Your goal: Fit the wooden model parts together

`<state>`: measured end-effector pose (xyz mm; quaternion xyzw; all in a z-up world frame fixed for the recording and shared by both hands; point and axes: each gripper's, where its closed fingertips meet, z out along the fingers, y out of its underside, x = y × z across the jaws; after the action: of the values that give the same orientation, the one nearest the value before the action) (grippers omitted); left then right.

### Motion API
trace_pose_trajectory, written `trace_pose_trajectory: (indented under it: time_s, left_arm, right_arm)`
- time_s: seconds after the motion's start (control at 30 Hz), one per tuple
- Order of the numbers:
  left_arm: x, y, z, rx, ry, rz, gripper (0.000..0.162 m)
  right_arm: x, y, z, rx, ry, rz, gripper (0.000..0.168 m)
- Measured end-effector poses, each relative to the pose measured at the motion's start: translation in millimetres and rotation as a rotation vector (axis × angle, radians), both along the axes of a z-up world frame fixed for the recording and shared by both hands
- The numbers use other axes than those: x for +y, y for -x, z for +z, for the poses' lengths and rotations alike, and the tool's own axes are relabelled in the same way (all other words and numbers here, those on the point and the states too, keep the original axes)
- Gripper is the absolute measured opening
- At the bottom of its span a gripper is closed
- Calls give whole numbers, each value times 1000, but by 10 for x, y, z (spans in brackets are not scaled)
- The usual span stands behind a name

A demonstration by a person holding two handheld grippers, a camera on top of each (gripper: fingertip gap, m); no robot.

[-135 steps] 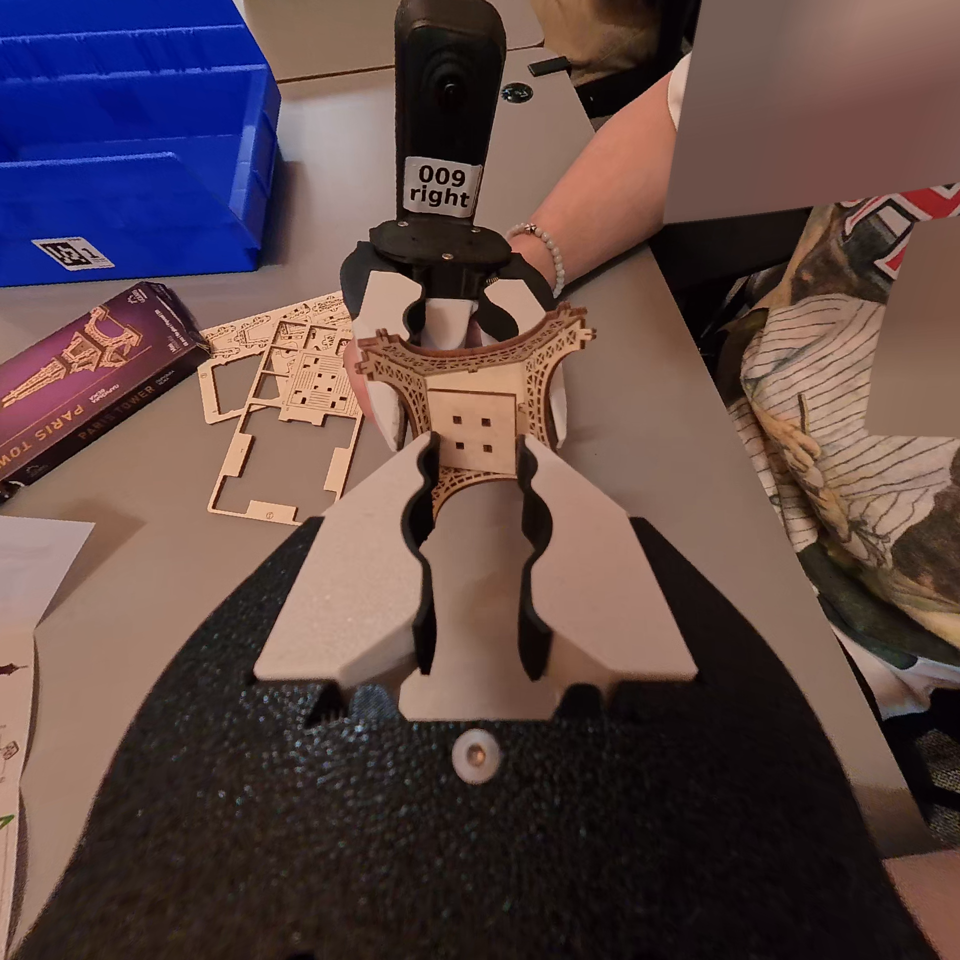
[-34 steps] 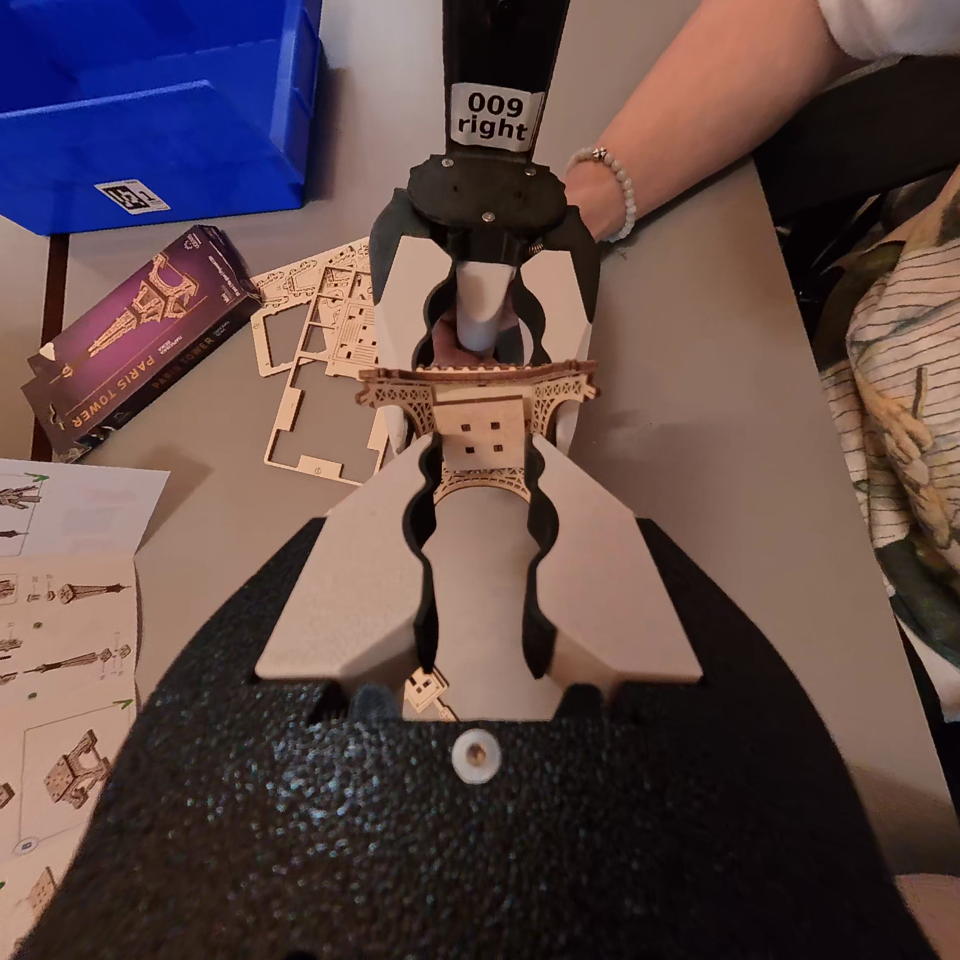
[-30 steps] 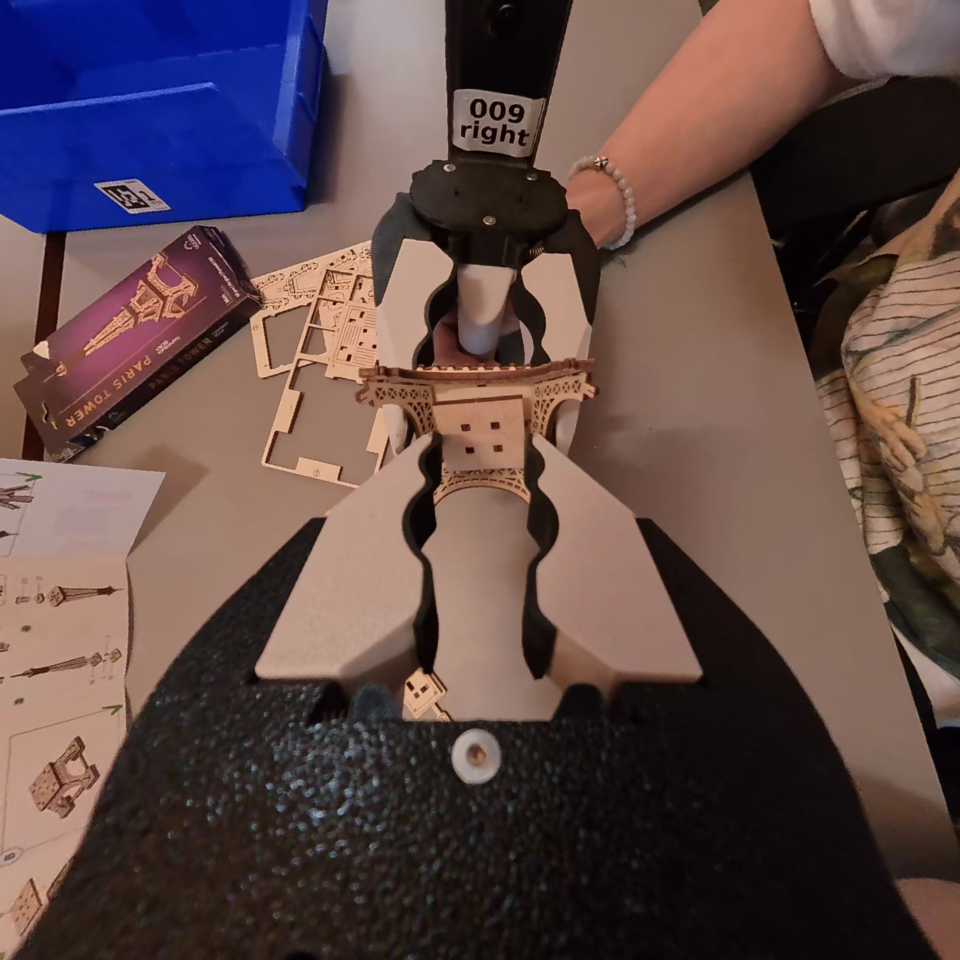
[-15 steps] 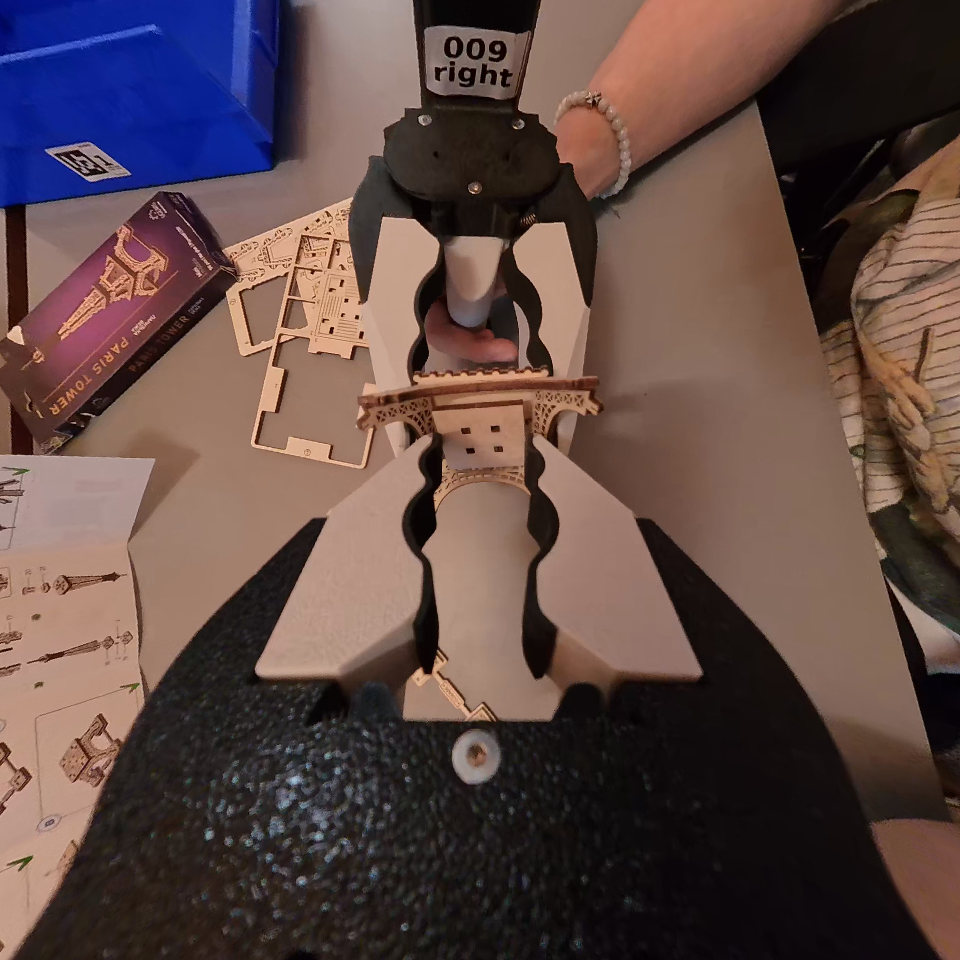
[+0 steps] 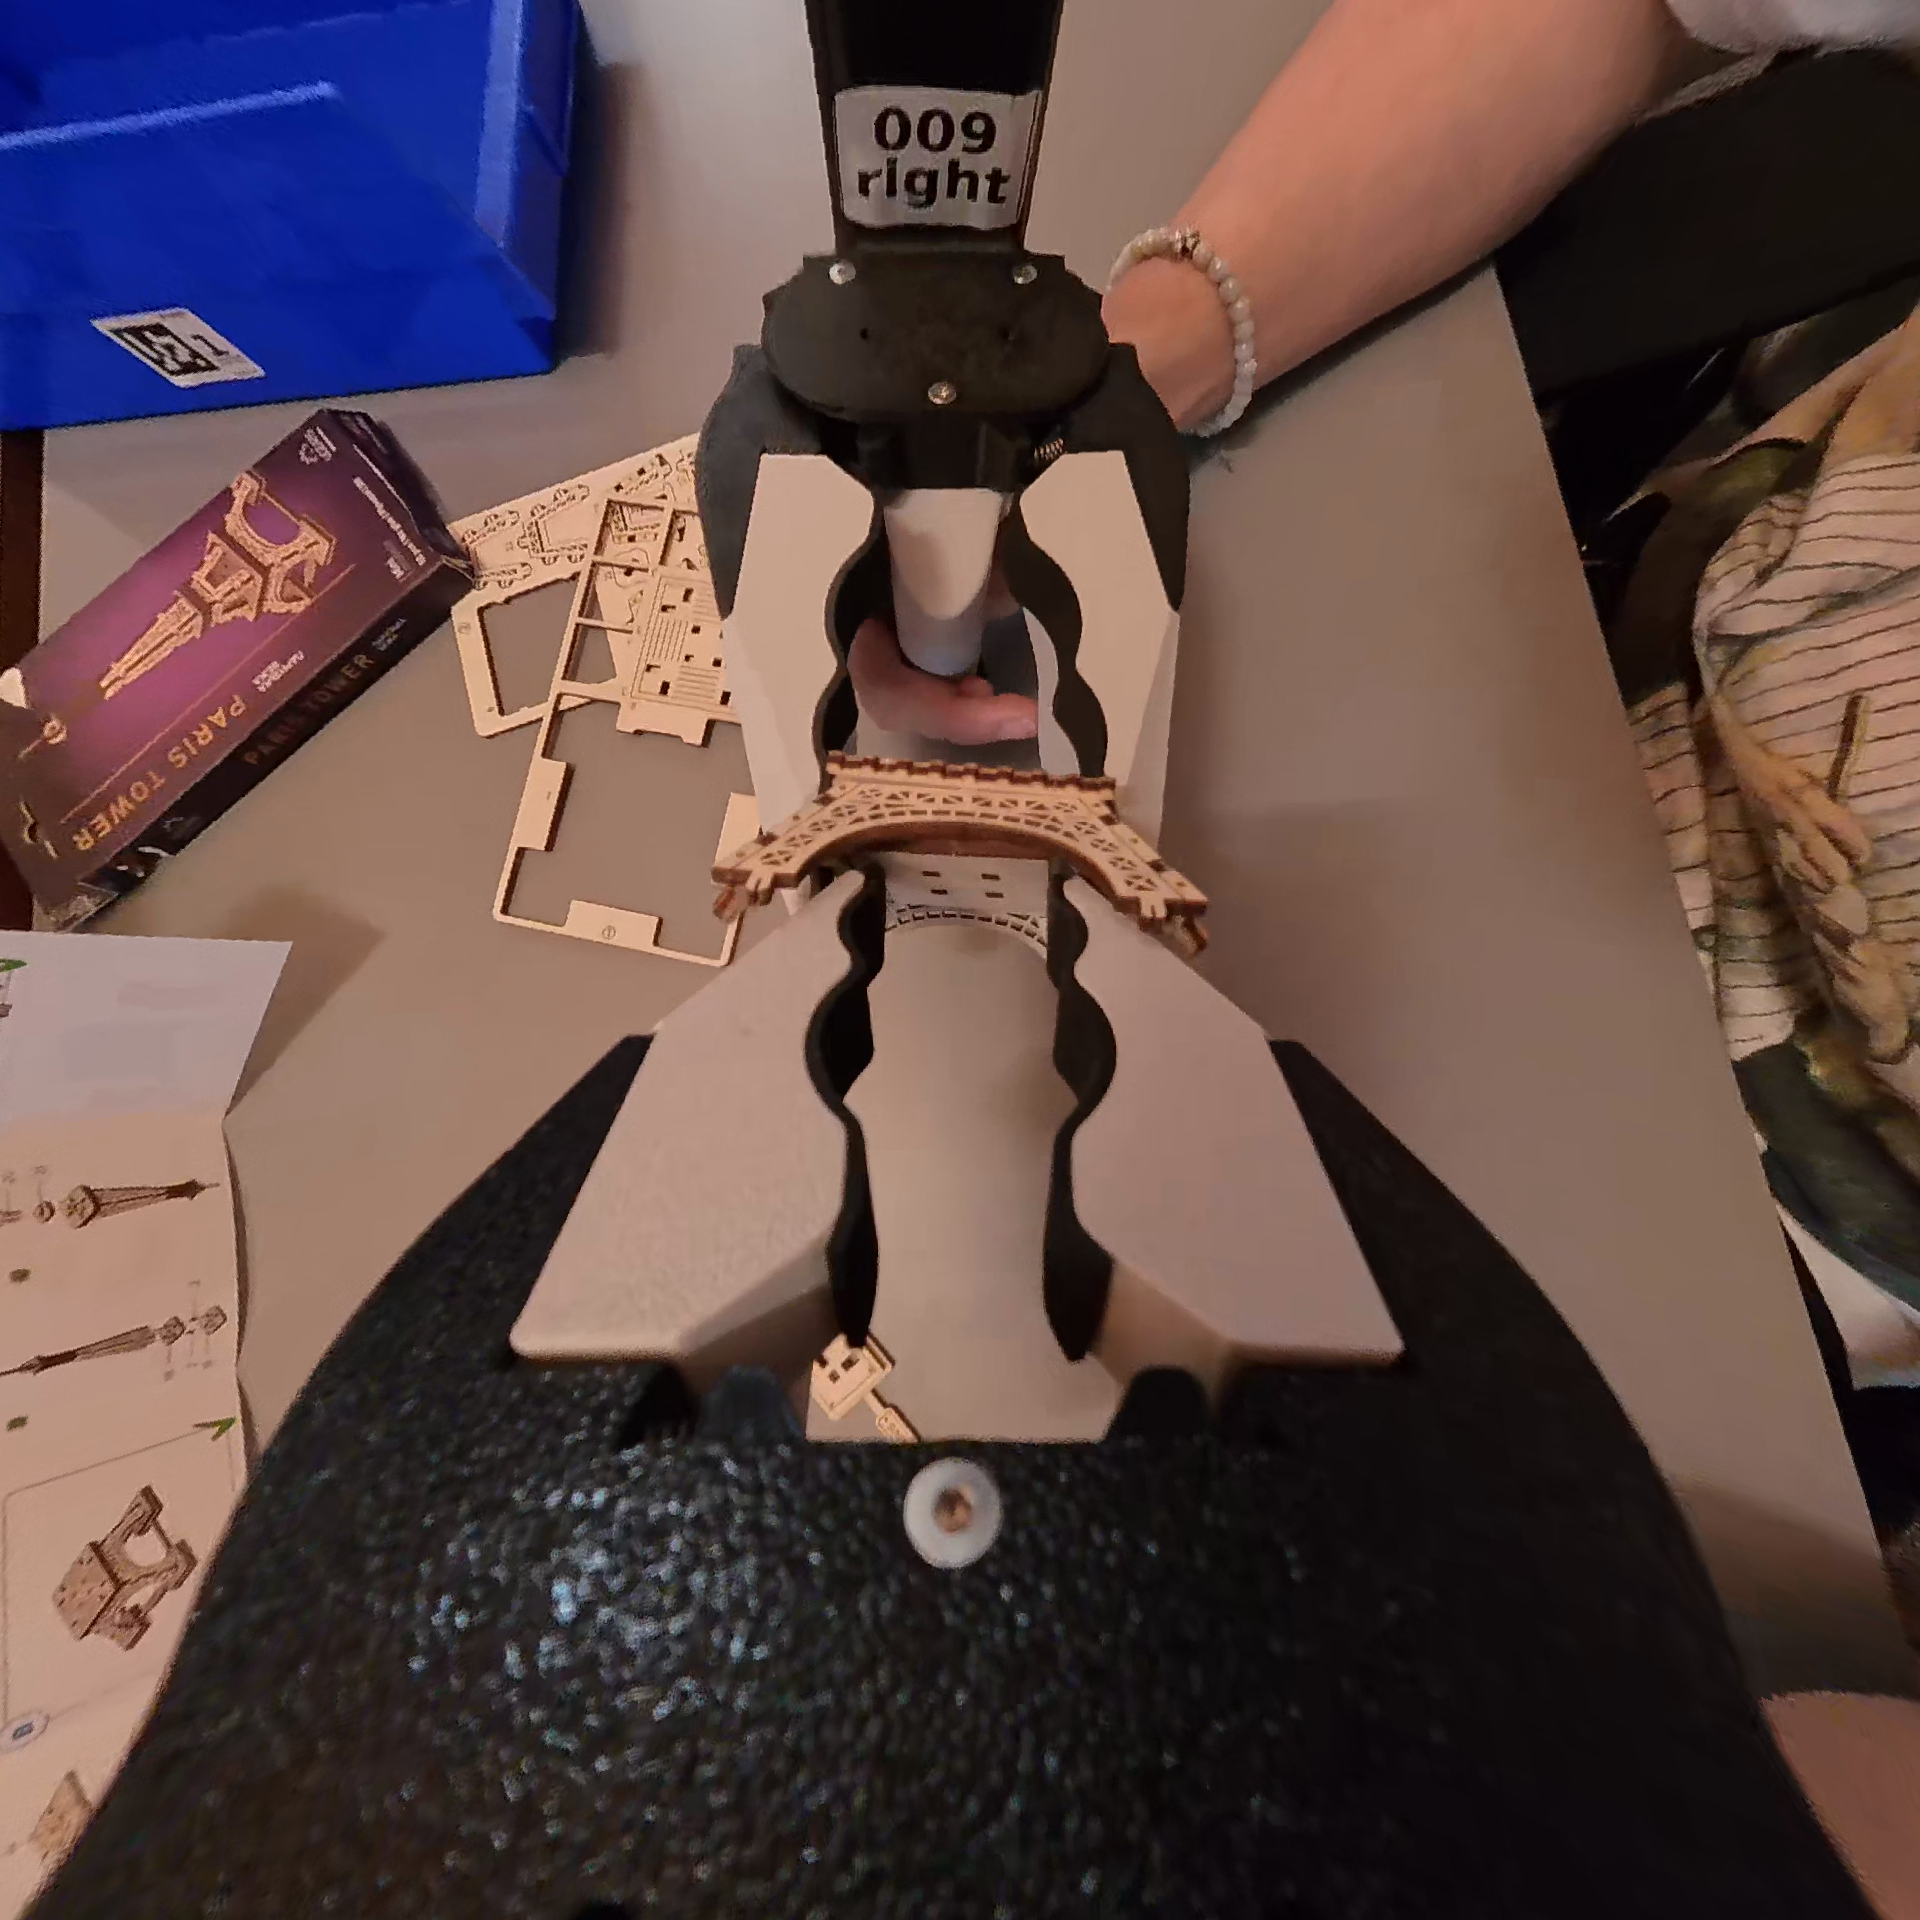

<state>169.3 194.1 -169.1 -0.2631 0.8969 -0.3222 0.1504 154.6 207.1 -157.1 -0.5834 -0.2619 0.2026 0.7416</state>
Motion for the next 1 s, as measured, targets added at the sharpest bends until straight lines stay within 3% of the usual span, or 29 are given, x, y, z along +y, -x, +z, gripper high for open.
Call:
trace_pose_trajectory:
  time_s: [0.27, 0.53, 1.0]
  left_arm:
    - [-49, -7, 50, 6, 56, 12, 28]
    - [-142, 2, 187, -3, 131, 43, 28]
    - [-141, -5, 150, -10, 83, 39, 28]
  right_arm:
    - [-51, -1, 59, 71, -8, 55, 52]
    - [-166, -1, 223, 261, -59, 182, 52]
    - [-161, 1, 187, 223, -38, 179, 52]
